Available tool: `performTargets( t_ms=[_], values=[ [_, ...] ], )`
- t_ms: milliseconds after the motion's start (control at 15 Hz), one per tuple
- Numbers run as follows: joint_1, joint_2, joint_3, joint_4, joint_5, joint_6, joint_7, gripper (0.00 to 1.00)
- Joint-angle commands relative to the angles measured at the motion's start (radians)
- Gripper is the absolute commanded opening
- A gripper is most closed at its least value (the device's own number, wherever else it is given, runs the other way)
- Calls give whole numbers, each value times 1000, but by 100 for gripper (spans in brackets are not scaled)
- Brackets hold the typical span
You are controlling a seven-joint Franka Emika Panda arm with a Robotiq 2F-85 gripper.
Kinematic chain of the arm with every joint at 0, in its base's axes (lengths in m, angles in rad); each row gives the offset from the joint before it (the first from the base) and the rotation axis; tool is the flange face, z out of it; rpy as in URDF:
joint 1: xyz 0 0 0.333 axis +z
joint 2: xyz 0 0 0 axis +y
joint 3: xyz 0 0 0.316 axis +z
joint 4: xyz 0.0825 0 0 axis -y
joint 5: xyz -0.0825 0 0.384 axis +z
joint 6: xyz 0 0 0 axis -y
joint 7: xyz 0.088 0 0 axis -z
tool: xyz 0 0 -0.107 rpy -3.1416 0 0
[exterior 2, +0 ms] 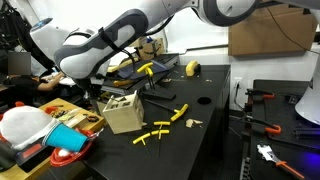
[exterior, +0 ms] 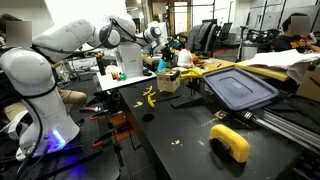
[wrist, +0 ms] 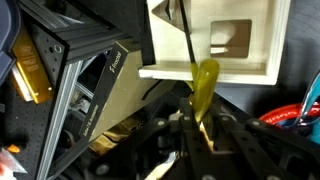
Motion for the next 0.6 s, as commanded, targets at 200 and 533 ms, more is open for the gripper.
performTargets(
  t_ms=[200,533],
  values=[
    [19,-22,-33,-1,-18,-29,64,4],
    [-2,-61,-15,-21,24,-87,139,4]
  ],
)
